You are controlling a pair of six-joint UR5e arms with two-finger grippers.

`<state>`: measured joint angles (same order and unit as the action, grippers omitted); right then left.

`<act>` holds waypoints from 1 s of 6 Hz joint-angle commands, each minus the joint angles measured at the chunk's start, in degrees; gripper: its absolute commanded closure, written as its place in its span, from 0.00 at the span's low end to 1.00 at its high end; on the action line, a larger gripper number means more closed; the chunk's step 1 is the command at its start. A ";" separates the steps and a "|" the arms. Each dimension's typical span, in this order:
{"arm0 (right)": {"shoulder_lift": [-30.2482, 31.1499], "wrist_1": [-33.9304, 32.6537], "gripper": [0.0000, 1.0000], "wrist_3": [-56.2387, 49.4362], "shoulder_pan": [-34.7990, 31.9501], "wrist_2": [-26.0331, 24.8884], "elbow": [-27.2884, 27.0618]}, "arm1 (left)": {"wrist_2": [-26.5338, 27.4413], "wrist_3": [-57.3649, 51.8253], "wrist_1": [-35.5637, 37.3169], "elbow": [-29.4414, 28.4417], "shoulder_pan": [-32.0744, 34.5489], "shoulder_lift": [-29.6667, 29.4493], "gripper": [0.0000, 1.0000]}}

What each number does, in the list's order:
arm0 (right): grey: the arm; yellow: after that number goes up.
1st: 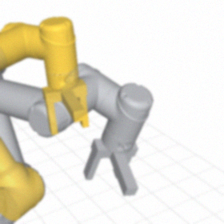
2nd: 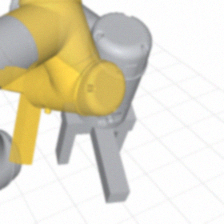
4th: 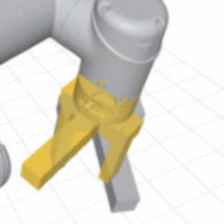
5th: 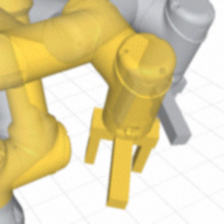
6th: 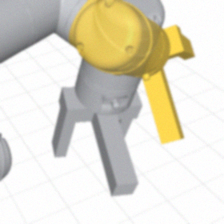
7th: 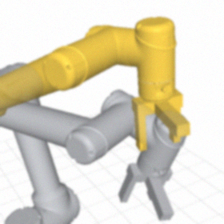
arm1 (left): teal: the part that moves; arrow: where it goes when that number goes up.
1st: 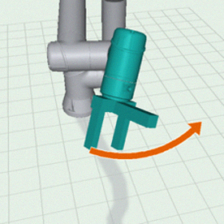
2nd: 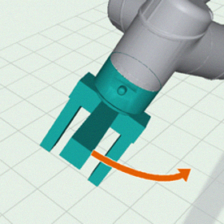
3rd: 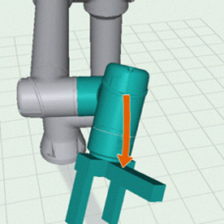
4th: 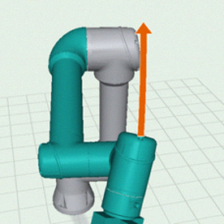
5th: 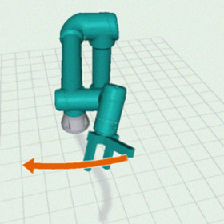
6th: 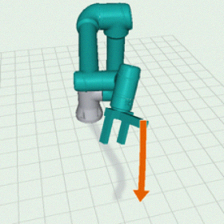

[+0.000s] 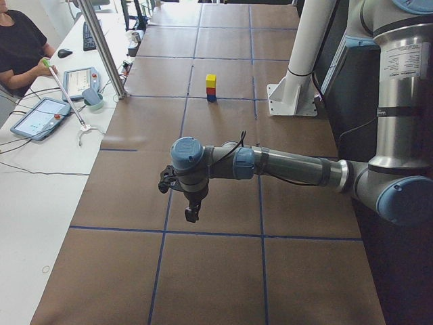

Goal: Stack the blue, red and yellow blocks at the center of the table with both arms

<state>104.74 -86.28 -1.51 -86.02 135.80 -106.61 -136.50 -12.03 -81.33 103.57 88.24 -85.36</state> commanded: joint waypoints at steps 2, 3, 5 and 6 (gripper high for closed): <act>0.38 0.24 0.00 -0.16 -0.03 1.05 0.09 | -0.08 0.16 -0.68 -0.47 -0.17 1.24 0.00; 0.30 0.24 0.00 -0.25 0.06 1.05 0.09 | -0.43 -0.01 -0.85 -0.57 0.00 1.51 0.00; 0.30 0.32 0.00 -0.25 -0.03 1.22 0.00 | 0.18 -0.19 -0.85 0.48 0.09 1.60 0.00; 0.29 0.33 0.00 -0.25 0.06 1.22 0.00 | 0.18 -0.19 -0.24 0.31 0.01 1.52 0.00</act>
<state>105.05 -85.98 -1.76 -85.99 137.01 -106.60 -136.39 -12.24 -82.00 103.81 88.28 -83.82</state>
